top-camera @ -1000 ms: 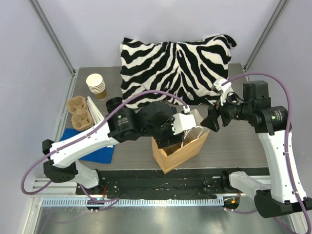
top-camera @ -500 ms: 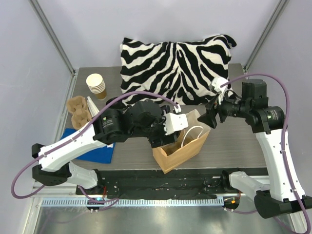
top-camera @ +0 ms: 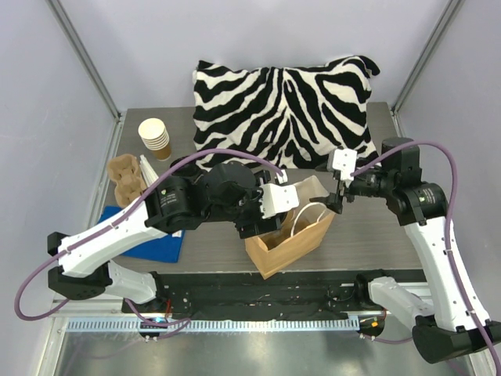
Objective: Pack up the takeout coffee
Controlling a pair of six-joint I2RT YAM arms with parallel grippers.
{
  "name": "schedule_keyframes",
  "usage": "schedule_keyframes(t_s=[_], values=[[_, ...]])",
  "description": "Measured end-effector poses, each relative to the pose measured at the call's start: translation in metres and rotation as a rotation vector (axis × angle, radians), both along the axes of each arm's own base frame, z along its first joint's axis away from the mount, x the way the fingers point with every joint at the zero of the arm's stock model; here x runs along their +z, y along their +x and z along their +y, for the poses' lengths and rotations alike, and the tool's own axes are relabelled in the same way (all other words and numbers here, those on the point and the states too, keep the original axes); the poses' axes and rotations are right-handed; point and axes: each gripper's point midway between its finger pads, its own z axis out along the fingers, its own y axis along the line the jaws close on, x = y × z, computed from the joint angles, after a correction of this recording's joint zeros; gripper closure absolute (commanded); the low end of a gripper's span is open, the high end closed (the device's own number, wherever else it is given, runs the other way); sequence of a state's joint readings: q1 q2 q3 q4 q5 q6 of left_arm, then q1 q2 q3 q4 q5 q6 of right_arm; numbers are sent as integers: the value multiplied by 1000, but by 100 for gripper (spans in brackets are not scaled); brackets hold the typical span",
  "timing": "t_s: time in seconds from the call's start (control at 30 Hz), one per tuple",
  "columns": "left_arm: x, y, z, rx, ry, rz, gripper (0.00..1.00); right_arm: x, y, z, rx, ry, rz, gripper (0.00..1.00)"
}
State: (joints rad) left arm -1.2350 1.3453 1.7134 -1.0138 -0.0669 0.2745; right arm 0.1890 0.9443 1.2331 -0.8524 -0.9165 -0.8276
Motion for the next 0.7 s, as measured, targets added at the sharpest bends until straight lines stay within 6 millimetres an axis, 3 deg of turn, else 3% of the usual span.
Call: schedule_keyframes(t_s=[0.5,0.6,0.7], values=[[-9,1,-2,1,31,10,90,-36,-23,46,302,-89,-147,22],[-9,1,-2,3,34,9,91,-36,-20,52,309,-90,-166,30],[-10,2,0,9,42,7,91,-34,-17,54,304,-89,-181,45]])
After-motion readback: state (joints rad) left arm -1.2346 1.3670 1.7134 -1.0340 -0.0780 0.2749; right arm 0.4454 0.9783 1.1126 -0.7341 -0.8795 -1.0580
